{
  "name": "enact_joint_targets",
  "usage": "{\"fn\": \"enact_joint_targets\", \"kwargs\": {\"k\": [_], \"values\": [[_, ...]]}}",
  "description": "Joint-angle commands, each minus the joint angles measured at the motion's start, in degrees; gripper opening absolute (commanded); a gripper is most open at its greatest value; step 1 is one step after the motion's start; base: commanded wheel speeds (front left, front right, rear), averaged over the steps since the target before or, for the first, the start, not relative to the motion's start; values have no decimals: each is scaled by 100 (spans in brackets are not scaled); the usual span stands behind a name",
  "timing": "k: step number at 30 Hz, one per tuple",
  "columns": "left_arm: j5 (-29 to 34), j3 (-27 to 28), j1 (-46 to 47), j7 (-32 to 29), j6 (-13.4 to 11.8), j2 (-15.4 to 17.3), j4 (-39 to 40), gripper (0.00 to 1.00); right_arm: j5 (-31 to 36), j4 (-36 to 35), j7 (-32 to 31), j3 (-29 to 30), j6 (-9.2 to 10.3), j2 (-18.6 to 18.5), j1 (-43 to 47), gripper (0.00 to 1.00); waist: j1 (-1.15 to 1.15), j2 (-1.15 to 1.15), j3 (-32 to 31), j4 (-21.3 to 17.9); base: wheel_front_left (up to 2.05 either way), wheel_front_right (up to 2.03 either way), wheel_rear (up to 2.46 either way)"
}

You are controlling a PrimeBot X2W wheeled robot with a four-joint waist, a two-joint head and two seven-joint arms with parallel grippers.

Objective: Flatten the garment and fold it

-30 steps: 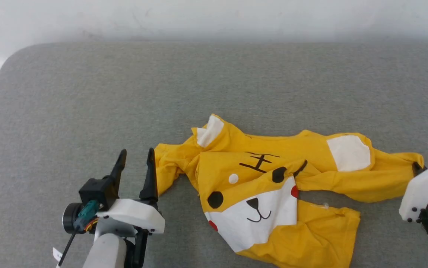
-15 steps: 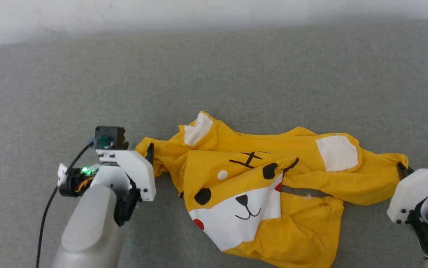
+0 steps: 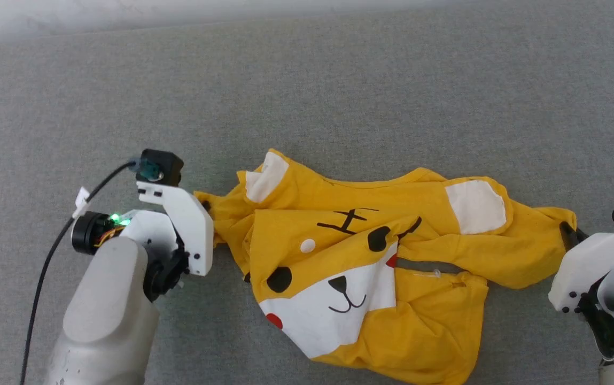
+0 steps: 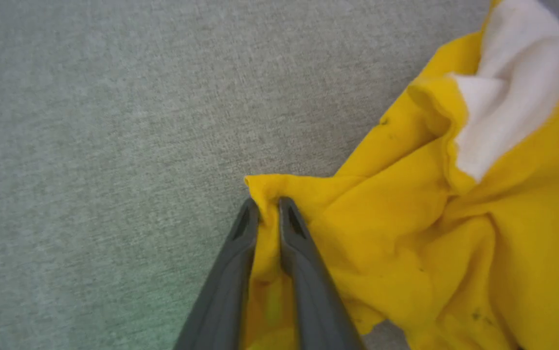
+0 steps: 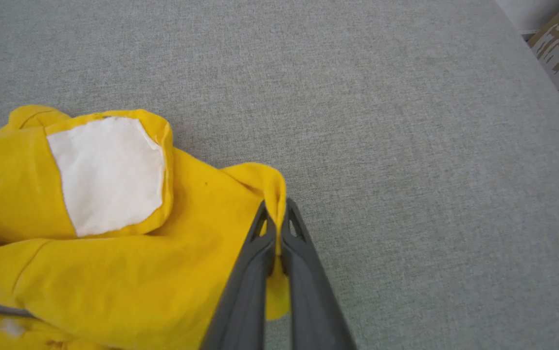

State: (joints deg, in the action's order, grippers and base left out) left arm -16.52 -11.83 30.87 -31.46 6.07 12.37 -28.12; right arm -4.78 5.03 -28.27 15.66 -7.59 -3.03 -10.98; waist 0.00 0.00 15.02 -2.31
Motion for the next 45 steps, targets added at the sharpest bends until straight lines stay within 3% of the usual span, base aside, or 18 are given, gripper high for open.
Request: {"fn": "enact_joint_targets", "kwargs": {"k": [1, 8, 12, 15, 20, 24, 30, 34, 37, 45], "values": [[24, -56, -263, 205, 21, -32, 2, 0, -49, -27, 11, 0, 10, 14, -84, 0, 0, 0, 4, 17, 0, 0, 0], [312, 371, -217, 2061, -588, 155, 442, 0, -106, -71, 196, 47, 10, 15, -165, 0, 0, 0, -55, 45, 0, 0, 0], [309, 518, -309, 2822, -705, 172, 475, 0, -97, -120, 320, 82, 10, 15, -177, 0, 0, 0, -127, 48, 0, 0, 0], [237, 580, -401, 3072, -696, 176, 451, 0, -41, -176, 367, 105, 10, 15, -172, 0, 0, 0, -204, 58, 0, 0, 0], [-139, 693, -349, 3001, -407, 192, 501, 0, 131, -349, 208, 17, 10, -109, -345, 0, 0, 0, -301, 78, 0, 0, 0], [-616, 813, 29, 2658, -124, 257, 649, 0, 118, -428, -73, -285, 10, -508, -798, 0, 0, 0, -286, 73, 0, 0, 0], [-866, 892, 791, 2211, -42, 455, 1002, 0, -27, -379, -467, -856, 10, -1132, -1720, 0, 0, 0, 16, 44, 0, 0, 0], [-972, 1056, 1608, 2019, -108, 606, 1241, 0, -138, -212, -635, -1311, 10, -1519, -2759, 0, 0, 0, 443, -2, 0, 0, 0], [-1034, 1291, 2537, 2163, -307, 647, 1294, 0, -130, 105, -618, -1587, 10, -1761, -3909, 0, 0, 0, 879, -23, 0, 0, 0], [-894, 1552, 4144, 2670, -719, 726, 1186, 0, 157, 769, -185, -1805, 10, -1856, -5924, 0, 0, 0, 1497, -69, 0, 0, 0]]}}
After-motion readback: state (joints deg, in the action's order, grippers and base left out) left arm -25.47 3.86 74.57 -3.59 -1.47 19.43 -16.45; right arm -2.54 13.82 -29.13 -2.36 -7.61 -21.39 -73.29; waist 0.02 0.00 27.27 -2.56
